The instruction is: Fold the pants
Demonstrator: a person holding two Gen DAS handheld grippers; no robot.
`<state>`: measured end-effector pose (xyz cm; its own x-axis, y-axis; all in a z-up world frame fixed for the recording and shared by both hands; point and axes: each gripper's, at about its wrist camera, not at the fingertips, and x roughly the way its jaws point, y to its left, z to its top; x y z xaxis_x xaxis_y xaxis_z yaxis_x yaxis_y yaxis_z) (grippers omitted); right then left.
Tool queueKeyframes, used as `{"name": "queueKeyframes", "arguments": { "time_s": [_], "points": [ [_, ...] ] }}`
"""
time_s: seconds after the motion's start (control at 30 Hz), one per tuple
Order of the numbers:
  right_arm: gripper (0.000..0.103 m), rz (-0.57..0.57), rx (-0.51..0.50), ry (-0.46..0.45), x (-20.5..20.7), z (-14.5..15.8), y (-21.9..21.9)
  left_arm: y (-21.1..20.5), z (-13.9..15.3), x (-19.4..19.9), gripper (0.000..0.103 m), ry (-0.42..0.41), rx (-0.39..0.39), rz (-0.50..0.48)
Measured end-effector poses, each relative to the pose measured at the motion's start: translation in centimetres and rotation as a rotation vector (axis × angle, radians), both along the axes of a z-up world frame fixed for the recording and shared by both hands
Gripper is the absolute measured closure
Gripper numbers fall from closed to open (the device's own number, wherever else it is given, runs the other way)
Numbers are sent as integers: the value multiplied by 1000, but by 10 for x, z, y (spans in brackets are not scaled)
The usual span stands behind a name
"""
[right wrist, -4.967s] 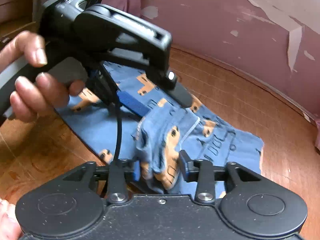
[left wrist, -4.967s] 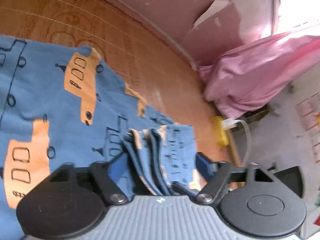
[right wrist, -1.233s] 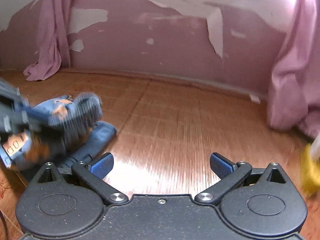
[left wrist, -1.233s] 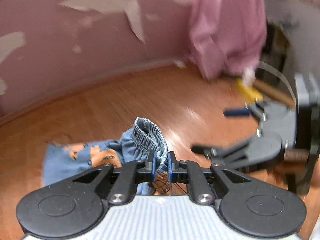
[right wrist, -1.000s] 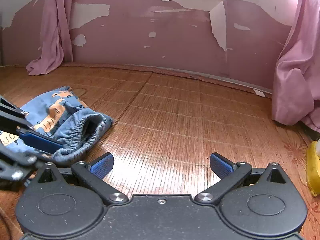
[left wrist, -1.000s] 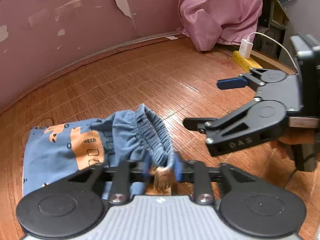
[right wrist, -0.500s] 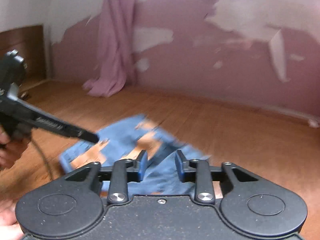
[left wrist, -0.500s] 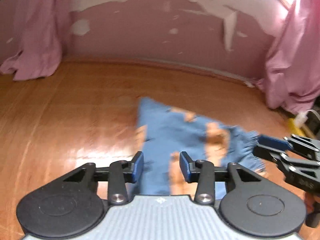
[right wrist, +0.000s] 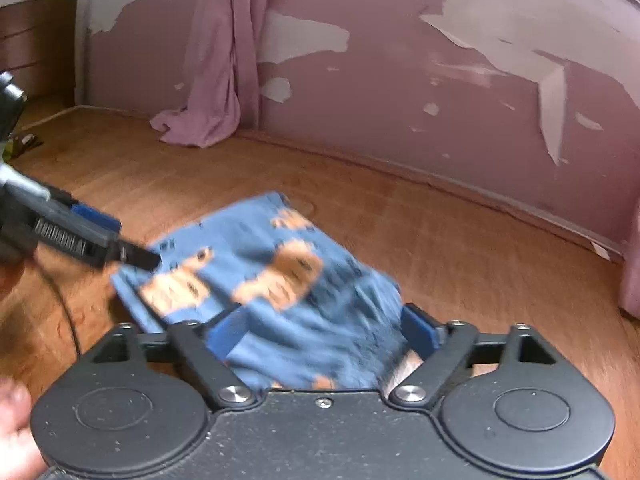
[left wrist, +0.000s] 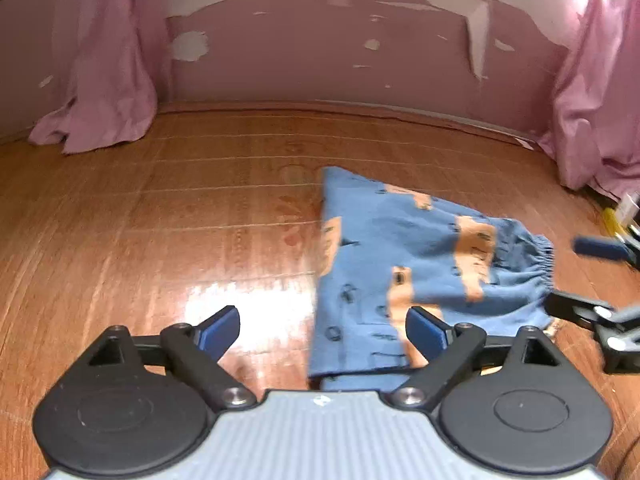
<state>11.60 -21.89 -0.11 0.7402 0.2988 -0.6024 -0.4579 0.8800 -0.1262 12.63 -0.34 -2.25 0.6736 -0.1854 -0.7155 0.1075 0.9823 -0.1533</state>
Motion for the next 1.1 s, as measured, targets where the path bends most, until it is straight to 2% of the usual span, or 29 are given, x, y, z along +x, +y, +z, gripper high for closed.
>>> {"name": "queueKeyframes", "arguments": {
  "time_s": [0.13,0.2,0.33,0.4,0.53,0.6,0.7,0.8,0.87,1.03,1.1],
  "points": [
    [14,-69,33,26,39,-4,4,-13,9,15,3,-34,44,-21],
    [14,-123,28,6,51,0,3,-16,12,25,2,-58,53,-40],
    [6,-253,-69,-28,70,-4,0,-26,13,55,1,-93,93,-80],
    [5,-290,-125,-18,79,-15,2,-33,8,72,1,-96,122,-83],
    [1,-312,-202,-4,89,-36,4,-46,-13,104,1,-63,203,-106],
    [1,-304,-211,-3,92,-43,1,-47,-23,110,0,-57,209,-129],
    [1,-307,-221,-42,88,-40,-5,-41,-26,108,0,-57,175,-132],
    [1,-326,-200,-84,76,-27,-12,-31,-18,102,0,-50,127,-100],
    [1,-321,-179,-95,62,-19,-15,-24,-10,95,0,-54,123,-77],
    [1,-276,-117,-37,13,-15,-11,-4,-11,60,0,9,84,-14],
    [1,-250,-170,-7,-2,-24,-4,3,-19,45,1,33,91,6]
  ]
}}
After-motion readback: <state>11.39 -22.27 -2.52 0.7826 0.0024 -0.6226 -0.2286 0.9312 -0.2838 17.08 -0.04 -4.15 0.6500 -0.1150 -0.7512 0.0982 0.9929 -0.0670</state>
